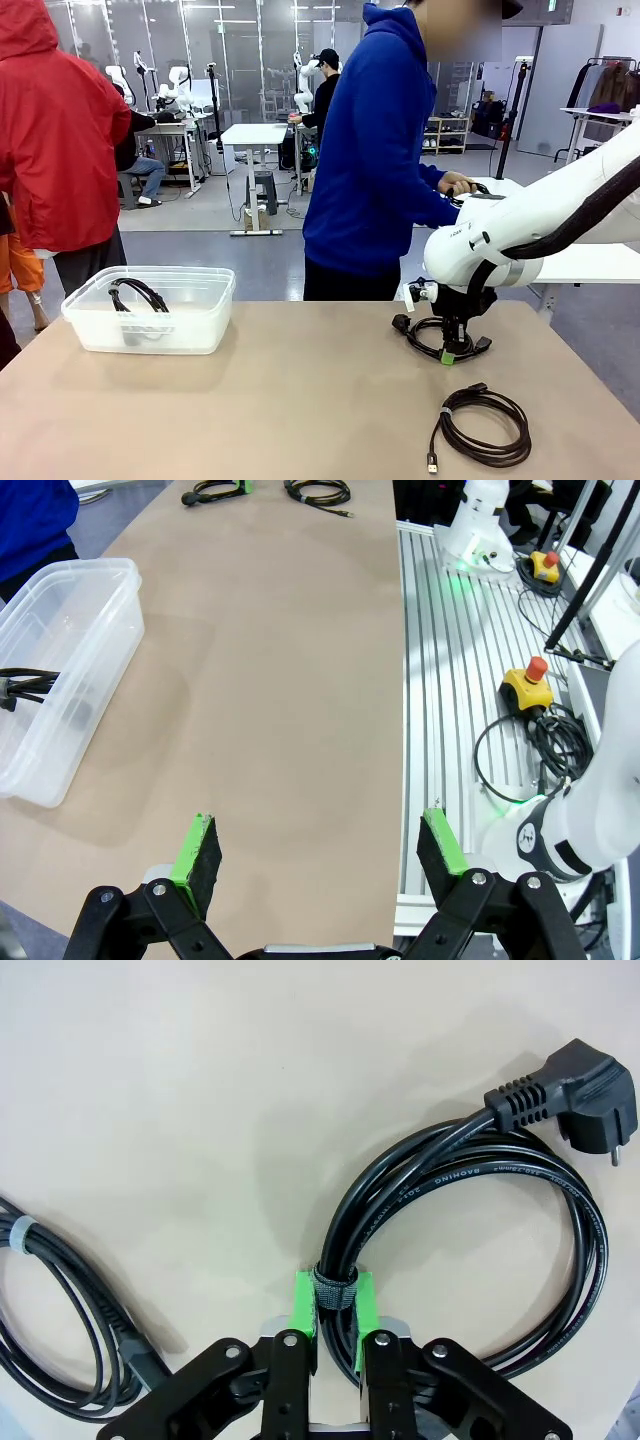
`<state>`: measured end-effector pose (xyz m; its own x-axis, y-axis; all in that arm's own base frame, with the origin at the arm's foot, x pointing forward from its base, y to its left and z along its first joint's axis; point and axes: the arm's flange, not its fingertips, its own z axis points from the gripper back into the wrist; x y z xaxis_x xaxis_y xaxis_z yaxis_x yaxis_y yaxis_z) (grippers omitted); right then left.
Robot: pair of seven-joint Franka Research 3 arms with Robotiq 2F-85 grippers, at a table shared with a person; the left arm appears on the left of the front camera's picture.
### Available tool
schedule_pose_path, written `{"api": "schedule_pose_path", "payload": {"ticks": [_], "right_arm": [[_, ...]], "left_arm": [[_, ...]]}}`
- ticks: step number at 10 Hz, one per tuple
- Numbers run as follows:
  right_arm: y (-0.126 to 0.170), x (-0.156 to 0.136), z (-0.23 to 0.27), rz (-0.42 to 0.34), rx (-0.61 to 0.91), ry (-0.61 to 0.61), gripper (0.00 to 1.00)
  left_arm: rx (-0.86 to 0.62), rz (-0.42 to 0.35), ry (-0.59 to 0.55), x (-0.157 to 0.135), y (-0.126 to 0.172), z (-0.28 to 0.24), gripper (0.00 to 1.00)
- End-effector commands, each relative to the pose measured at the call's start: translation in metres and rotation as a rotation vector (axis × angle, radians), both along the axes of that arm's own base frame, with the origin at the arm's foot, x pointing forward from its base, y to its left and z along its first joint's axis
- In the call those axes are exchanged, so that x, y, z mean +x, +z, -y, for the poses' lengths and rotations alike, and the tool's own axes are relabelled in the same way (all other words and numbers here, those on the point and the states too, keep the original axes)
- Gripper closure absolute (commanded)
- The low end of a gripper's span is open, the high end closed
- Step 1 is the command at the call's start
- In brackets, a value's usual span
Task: Organize and store the cables.
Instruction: Place the Power Cable into the Organizing box.
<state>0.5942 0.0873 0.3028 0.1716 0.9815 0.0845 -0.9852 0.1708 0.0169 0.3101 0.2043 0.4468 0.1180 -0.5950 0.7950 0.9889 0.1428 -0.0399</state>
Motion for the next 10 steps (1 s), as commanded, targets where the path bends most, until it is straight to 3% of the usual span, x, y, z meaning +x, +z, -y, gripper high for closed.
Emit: {"api": "schedule_pose_path", "payload": {"ticks": [1, 3, 6, 9, 10], "right_arm": [[-0.001, -0.001, -0.003, -0.006, -0.019, -0.024, 1.0], [0.033, -0.004, 0.003, -0.003, 0.006, -0.028, 1.0], [0.109, -0.034, 0.011, -0.01, -0.002, 0.049, 1.0], [0.127, -0.053, 0.019, 0.03, 0.001, 0.056, 1.0], [0.133, -0.041, 0.008, 0.008, -0.015, 0.041, 1.0]], "left_arm": [[-0.011, 0.009, 0.006, 0.0, 0.002, 0.001, 0.0], [-0.011, 0.009, 0.006, 0.0, 0.002, 0.001, 0.0], [-0.011, 0.009, 0.006, 0.0, 0.002, 0.001, 0.0], [-0.011, 0.009, 0.006, 0.0, 0.002, 0.001, 0.0], [-0.011, 0.009, 0.006, 0.0, 0.002, 0.001, 0.0]]}}
